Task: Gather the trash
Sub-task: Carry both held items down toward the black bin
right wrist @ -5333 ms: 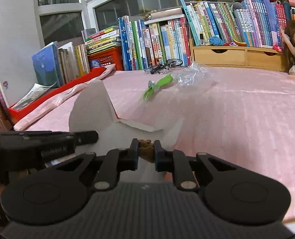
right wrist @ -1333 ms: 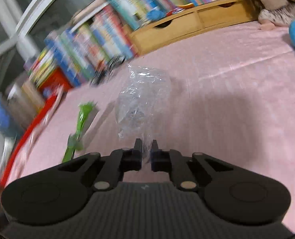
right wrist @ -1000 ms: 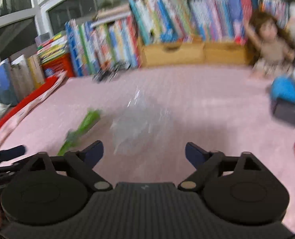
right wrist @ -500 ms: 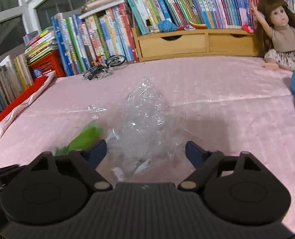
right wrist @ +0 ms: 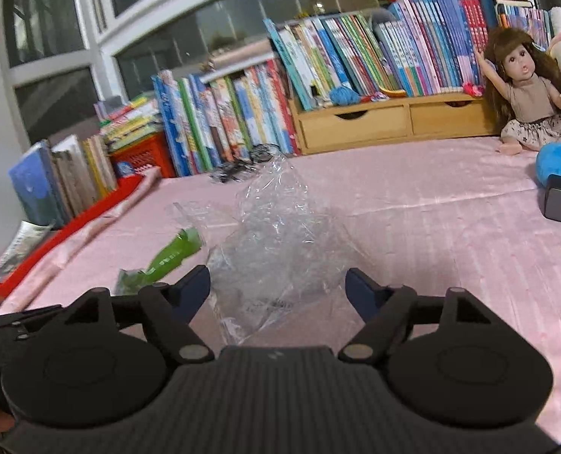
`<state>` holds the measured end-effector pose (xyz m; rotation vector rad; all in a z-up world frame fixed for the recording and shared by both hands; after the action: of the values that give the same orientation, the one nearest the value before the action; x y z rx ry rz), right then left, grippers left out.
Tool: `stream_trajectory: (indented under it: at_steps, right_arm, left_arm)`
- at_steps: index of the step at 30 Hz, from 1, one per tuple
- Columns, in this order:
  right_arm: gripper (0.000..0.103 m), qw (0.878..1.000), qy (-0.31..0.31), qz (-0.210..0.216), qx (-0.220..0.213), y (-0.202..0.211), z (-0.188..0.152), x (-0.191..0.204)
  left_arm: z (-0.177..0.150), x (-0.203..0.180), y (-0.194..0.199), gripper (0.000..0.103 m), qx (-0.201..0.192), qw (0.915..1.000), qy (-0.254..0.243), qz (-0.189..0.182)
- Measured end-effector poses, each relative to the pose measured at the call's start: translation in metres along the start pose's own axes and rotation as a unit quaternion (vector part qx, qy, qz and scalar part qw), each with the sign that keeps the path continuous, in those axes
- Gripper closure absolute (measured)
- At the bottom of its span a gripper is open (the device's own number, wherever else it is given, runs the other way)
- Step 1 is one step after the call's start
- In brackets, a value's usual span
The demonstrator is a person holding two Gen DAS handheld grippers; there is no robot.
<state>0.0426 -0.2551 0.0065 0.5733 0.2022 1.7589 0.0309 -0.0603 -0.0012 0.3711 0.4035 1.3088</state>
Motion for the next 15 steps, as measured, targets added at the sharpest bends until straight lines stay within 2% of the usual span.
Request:
stream_trajectory:
  at_steps: [8,15]
  right_arm:
    - [0.023,0.999,0.015,0.028,0.012,0.044,-0.041,0.022]
    - [0.023,0.998,0.001,0.037,0.042,0.072,-0.084,0.03]
  left_arm:
    - [-0.041,-0.003,0.054,0.084,0.025,0.9995,-0.001,-0.019]
    - [-0.079,0.003,0.09,0.084,0.067,0.9972,-0.002,-0.033]
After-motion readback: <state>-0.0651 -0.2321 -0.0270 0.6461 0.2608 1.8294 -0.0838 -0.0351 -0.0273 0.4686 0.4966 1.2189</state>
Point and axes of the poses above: each gripper's, at about its wrist camera, not at the fingertips, and y roughly against the way its jaws point, x to its left, z to its top, the point moved 5 cm from there along -y, roughly the way its jaws point
